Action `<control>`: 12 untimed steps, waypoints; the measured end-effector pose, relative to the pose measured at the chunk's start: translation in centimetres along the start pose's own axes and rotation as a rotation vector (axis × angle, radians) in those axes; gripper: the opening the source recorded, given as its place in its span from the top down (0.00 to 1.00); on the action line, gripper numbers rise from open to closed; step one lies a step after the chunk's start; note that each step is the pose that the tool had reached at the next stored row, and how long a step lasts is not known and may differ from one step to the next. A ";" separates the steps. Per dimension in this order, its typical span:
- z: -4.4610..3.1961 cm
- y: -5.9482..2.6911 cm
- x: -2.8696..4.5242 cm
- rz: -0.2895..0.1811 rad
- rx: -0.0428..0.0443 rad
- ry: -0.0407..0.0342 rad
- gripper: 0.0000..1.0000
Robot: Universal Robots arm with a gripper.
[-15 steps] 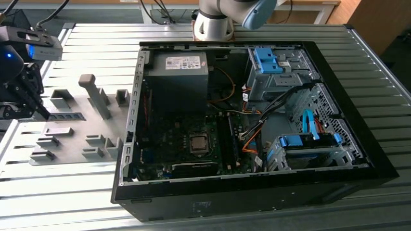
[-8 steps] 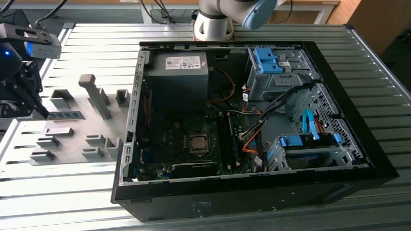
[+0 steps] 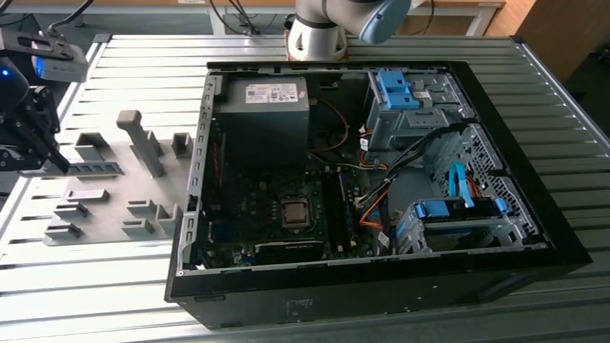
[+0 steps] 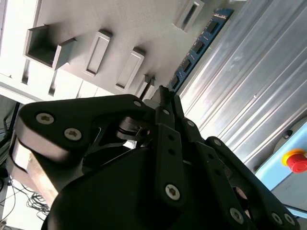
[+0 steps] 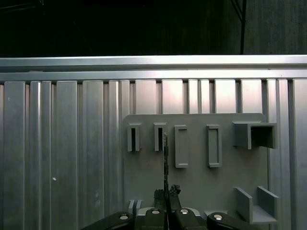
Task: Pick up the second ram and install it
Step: 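Pick up the second ram and move it above second insertion slot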
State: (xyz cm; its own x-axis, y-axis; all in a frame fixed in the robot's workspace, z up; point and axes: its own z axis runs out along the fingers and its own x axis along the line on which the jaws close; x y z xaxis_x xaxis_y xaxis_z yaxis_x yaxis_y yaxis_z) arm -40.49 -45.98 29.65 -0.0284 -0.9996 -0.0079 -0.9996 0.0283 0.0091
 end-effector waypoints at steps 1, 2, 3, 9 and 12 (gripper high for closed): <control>-0.06 0.00 0.00 0.000 0.0001 0.0000 0.86; -0.14 0.00 0.00 0.000 0.0001 0.0000 0.86; -0.20 0.00 0.00 0.000 0.0001 -0.0001 0.86; -0.68 0.00 -0.01 0.000 0.0002 -0.0001 0.86; -1.10 0.01 -0.02 0.000 0.0000 0.0000 0.86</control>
State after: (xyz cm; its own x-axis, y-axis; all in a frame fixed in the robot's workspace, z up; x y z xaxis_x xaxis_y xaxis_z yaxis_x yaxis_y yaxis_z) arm -40.49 -45.97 30.75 -0.0283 -0.9996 -0.0078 -0.9996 0.0283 0.0090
